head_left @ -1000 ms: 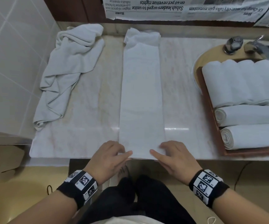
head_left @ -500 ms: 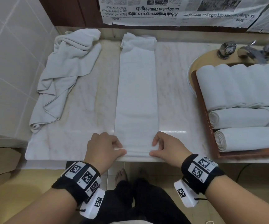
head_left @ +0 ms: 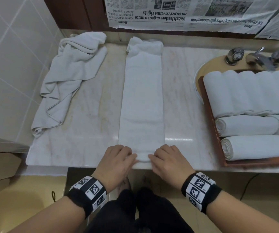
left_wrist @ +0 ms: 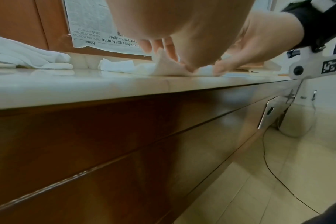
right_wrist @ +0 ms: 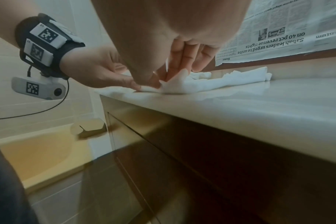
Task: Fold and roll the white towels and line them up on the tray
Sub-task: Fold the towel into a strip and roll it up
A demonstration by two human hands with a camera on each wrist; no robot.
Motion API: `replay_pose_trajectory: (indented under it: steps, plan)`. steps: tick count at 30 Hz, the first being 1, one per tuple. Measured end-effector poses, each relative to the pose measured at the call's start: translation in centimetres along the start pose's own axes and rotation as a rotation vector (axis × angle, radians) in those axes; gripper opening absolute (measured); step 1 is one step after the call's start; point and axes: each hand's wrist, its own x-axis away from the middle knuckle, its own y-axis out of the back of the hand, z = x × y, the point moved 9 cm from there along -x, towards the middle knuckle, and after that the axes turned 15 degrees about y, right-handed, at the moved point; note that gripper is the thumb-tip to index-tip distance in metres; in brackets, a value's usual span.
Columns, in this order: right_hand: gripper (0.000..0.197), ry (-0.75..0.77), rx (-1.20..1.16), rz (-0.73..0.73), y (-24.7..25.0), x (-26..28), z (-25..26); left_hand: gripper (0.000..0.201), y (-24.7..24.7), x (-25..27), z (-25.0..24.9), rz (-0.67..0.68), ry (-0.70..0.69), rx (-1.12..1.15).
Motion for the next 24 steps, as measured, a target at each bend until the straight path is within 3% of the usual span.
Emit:
replay_pose_trajectory:
  steps: [3,7,10,13,19,24]
  plan:
    - [0.021,-0.066,-0.173,0.069,-0.1,-0.7,-1.5,0.021,-0.1,-1.2,1.0,0.070,0.019,0.071]
    - [0.027,-0.239,-0.474,0.268,-0.6,-1.0,-4.1,0.040,-0.4,-3.5,2.2,0.297,0.175,0.082]
    - [0.019,-0.282,-0.539,0.247,-0.3,-1.3,-4.8,0.032,-0.5,-4.3,2.8,0.404,0.330,0.064]
    - [0.020,-0.282,-0.475,0.225,-0.6,-1.4,-4.6,0.021,-0.1,-4.8,2.8,0.348,0.406,0.042]
    - [0.020,-0.070,-0.015,0.089,0.5,-2.0,-1.7,0.019,0.6,-3.7,1.0,0.134,0.340,-0.169]
    - [0.015,-0.077,0.023,0.011,-0.2,-2.1,-2.6,0.018,0.3,-3.0,0.5,-0.009,0.299,-0.177]
